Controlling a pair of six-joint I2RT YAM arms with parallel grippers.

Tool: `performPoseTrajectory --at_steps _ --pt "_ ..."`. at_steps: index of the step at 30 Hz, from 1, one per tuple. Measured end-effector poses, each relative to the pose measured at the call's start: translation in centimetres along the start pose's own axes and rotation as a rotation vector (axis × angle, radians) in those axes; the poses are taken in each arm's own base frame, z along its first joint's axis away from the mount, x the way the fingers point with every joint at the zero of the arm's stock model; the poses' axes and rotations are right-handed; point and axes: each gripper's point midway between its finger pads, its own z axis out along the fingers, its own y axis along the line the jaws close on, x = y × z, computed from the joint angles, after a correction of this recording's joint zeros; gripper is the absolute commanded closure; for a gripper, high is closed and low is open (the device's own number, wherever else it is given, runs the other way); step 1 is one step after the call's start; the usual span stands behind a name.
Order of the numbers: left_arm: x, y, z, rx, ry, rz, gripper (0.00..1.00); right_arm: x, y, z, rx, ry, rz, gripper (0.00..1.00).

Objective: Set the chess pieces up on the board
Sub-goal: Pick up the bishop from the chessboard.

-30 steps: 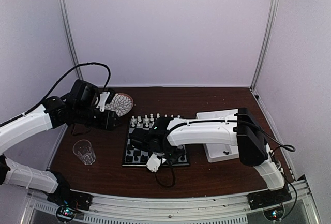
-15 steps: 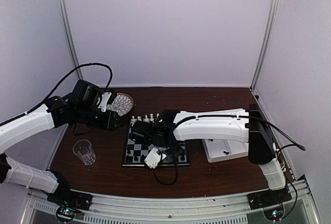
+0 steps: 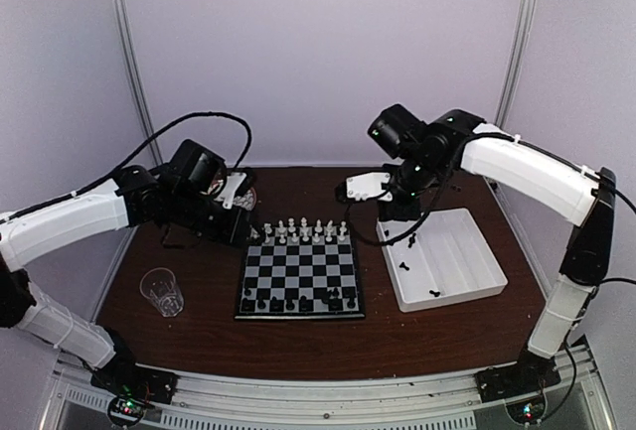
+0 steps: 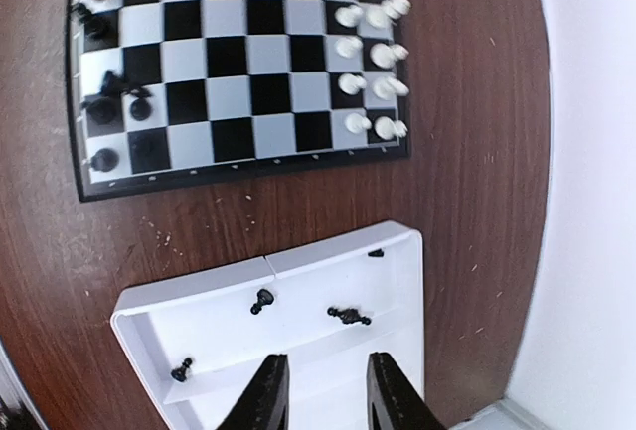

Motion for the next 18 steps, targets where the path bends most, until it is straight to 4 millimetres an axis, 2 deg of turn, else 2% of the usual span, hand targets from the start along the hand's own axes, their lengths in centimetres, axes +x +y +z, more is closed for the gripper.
performPoseTrajectory --at_steps 3,8,13,18 --pt "-0.3 -3.0 2.4 0.022 0.073 0.059 0.56 4.6 -1.7 0.3 0.011 -0.019 0.232 0.66" --pt "0.7 -6.1 6.9 0.029 0.206 0.113 0.57 9.4 -0.9 0.1 0.022 -0.066 0.472 0.61" --pt "2.5 -7.1 11.0 0.012 0.339 0.127 0.59 11.2 -1.3 -1.7 0.094 -0.151 0.591 0.57" --pt "3.6 -7.4 14.1 -0.006 0.422 0.126 0.59 11.0 -2.1 -3.3 0.143 -0.219 0.625 0.56"
